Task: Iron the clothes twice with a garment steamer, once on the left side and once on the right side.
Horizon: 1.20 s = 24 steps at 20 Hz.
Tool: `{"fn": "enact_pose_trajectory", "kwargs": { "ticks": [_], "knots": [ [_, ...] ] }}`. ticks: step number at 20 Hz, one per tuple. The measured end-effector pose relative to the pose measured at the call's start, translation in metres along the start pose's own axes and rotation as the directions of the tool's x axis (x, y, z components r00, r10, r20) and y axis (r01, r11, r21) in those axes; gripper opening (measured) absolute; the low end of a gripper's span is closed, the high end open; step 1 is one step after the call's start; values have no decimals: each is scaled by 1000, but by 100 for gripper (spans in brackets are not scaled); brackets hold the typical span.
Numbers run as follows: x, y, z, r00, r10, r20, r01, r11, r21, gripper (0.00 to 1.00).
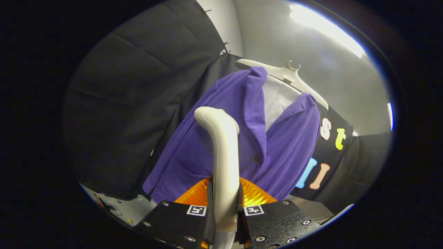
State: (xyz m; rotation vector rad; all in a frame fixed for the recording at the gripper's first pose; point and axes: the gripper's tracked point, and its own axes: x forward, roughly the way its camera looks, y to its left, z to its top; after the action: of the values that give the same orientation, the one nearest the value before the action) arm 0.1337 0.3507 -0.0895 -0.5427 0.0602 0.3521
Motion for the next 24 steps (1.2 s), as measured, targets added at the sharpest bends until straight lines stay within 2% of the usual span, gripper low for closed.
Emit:
{"fn": "enact_pose_trajectory", "kwargs": {
  "ticks": [14, 19, 22, 24],
  "knots": [
    [-26, 64, -118, 977, 124, -172, -138, 988, -74, 25],
    [-52, 89, -173, 940, 190, -282, -207, 978, -31, 25],
    [-72, 87, -196, 909, 247, -337, -249, 968, 39, 25],
    [-93, 74, -207, 895, 264, -359, -249, 964, 89, 25]
  ]
}}
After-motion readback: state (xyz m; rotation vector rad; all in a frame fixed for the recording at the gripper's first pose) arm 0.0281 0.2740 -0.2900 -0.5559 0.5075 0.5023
